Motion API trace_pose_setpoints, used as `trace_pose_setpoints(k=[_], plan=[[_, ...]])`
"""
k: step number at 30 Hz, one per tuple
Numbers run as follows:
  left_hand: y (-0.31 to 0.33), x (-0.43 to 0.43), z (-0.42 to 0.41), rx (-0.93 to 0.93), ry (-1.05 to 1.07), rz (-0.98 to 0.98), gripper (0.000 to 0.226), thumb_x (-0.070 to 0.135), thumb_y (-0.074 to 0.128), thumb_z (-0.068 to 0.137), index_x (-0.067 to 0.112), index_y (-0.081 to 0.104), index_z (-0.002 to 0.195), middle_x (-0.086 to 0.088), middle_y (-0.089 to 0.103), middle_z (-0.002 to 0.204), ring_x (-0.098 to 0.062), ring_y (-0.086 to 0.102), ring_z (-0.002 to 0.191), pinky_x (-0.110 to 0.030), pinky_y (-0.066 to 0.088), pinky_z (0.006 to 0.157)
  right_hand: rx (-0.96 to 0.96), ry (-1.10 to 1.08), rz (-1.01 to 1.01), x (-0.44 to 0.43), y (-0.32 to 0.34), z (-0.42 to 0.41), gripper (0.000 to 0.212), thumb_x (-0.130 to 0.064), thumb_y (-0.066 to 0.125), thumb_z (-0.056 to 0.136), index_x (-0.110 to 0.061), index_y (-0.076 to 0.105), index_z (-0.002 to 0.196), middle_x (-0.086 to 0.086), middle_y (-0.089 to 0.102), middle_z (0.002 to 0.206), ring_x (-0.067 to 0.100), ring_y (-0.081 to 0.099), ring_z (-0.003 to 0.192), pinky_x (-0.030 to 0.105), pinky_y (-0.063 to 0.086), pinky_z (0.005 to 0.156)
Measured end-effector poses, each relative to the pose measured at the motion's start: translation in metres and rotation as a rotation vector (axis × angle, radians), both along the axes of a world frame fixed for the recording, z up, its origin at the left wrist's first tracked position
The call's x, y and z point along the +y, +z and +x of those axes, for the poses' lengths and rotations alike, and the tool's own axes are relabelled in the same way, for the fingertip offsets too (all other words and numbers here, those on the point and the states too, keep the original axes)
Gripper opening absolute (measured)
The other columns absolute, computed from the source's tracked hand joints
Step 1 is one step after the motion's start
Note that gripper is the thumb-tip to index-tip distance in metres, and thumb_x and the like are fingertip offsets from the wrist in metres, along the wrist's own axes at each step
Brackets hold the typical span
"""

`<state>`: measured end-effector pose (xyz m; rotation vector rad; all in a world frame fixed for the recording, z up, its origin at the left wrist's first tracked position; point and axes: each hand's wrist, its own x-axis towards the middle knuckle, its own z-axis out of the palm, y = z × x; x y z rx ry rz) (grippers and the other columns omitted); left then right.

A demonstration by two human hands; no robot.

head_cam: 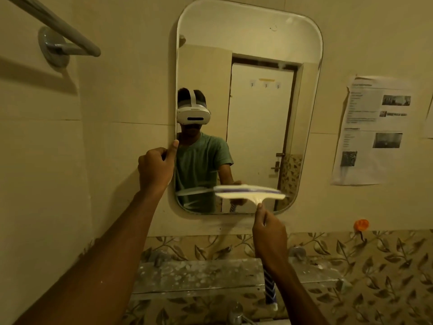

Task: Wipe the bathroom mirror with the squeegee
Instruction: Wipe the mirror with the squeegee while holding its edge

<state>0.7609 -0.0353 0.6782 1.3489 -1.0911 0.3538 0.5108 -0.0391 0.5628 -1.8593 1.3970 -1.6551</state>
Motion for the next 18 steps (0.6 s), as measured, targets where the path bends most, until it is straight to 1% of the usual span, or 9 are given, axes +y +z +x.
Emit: trace_pose_setpoints(k=[2, 3, 6, 9, 11, 12, 13, 15, 18], plan=[[-0.003, 0.000, 0.001, 0.030, -0.010, 0.008, 0.063, 0.056, 0.049, 0.091, 0.001, 0.058, 0.061, -0.016, 0.061, 0.056, -0.029, 0.061, 0.055, -0.042, 0.055, 0.059, -0.037, 0.035, -0.077, -0.004, 0.029, 0.000, 0.040, -0.035, 0.036, 0.104, -0.026, 0.051, 0.067, -0.007, 0.047, 0.053, -0.004, 0.048, 0.043, 0.010, 0.036, 0.038], [-0.004, -0.001, 0.001, 0.050, -0.013, 0.017, 0.063, 0.057, 0.049, 0.090, 0.002, 0.059, 0.062, -0.016, 0.062, 0.057, -0.029, 0.062, 0.055, -0.045, 0.056, 0.060, -0.046, 0.050, -0.102, -0.008, 0.047, 0.001, 0.036, -0.034, 0.037, 0.104, -0.026, 0.051, 0.071, -0.008, 0.049, 0.056, -0.006, 0.048, 0.046, 0.009, 0.037, 0.039], [-0.006, -0.001, 0.002, 0.097, -0.011, 0.031, 0.064, 0.062, 0.050, 0.087, 0.004, 0.062, 0.062, -0.012, 0.064, 0.055, -0.025, 0.064, 0.053, -0.045, 0.058, 0.059, -0.014, 0.098, -0.149, -0.017, 0.082, 0.008, 0.026, -0.033, 0.034, 0.104, -0.024, 0.050, 0.086, -0.008, 0.051, 0.066, -0.006, 0.052, 0.053, 0.011, 0.037, 0.041], [-0.007, -0.001, 0.002, 0.117, -0.023, 0.036, 0.065, 0.065, 0.050, 0.085, 0.007, 0.063, 0.059, -0.007, 0.063, 0.051, -0.019, 0.064, 0.048, -0.041, 0.059, 0.059, 0.016, 0.162, -0.133, -0.019, 0.054, 0.015, 0.025, -0.032, 0.035, 0.105, -0.019, 0.055, 0.098, -0.007, 0.058, 0.069, -0.001, 0.059, 0.059, 0.013, 0.044, 0.043], [-0.008, -0.001, 0.003, 0.110, -0.026, 0.038, 0.066, 0.065, 0.050, 0.085, 0.006, 0.062, 0.058, -0.008, 0.063, 0.051, -0.019, 0.064, 0.047, -0.041, 0.059, 0.058, 0.028, 0.167, -0.066, -0.015, 0.020, 0.019, 0.028, -0.033, 0.036, 0.104, -0.016, 0.058, 0.103, -0.004, 0.062, 0.071, 0.006, 0.061, 0.058, 0.019, 0.049, 0.047], [-0.009, -0.001, 0.004, 0.100, -0.024, 0.037, 0.066, 0.064, 0.050, 0.085, 0.005, 0.061, 0.057, -0.008, 0.063, 0.051, -0.019, 0.064, 0.047, -0.041, 0.059, 0.057, 0.027, 0.155, -0.032, -0.013, 0.006, 0.021, 0.029, -0.034, 0.037, 0.103, -0.016, 0.059, 0.105, -0.004, 0.062, 0.072, 0.007, 0.060, 0.057, 0.020, 0.048, 0.047], [-0.009, -0.001, 0.003, 0.088, -0.019, 0.033, 0.066, 0.063, 0.050, 0.086, 0.005, 0.060, 0.056, -0.008, 0.062, 0.050, -0.019, 0.063, 0.046, -0.041, 0.058, 0.056, 0.024, 0.139, -0.014, -0.010, -0.002, 0.022, 0.029, -0.035, 0.037, 0.103, -0.017, 0.059, 0.105, -0.005, 0.062, 0.071, 0.006, 0.059, 0.057, 0.018, 0.045, 0.046], [-0.009, -0.001, 0.003, 0.064, -0.014, 0.026, 0.066, 0.061, 0.050, 0.087, 0.004, 0.059, 0.055, -0.008, 0.061, 0.049, -0.018, 0.062, 0.045, -0.040, 0.058, 0.055, -0.005, 0.128, -0.031, -0.006, -0.002, 0.026, 0.029, -0.035, 0.036, 0.103, -0.019, 0.060, 0.104, -0.006, 0.061, 0.069, 0.003, 0.057, 0.053, 0.014, 0.039, 0.044], [-0.011, 0.000, 0.004, 0.031, -0.037, 0.011, 0.064, 0.057, 0.051, 0.089, 0.003, 0.059, 0.056, -0.010, 0.060, 0.050, -0.023, 0.062, 0.048, -0.039, 0.056, 0.054, -0.072, 0.146, -0.115, -0.006, 0.032, 0.031, 0.027, -0.037, 0.034, 0.103, -0.029, 0.058, 0.095, -0.005, 0.057, 0.064, -0.002, 0.056, 0.051, 0.011, 0.039, 0.039]])
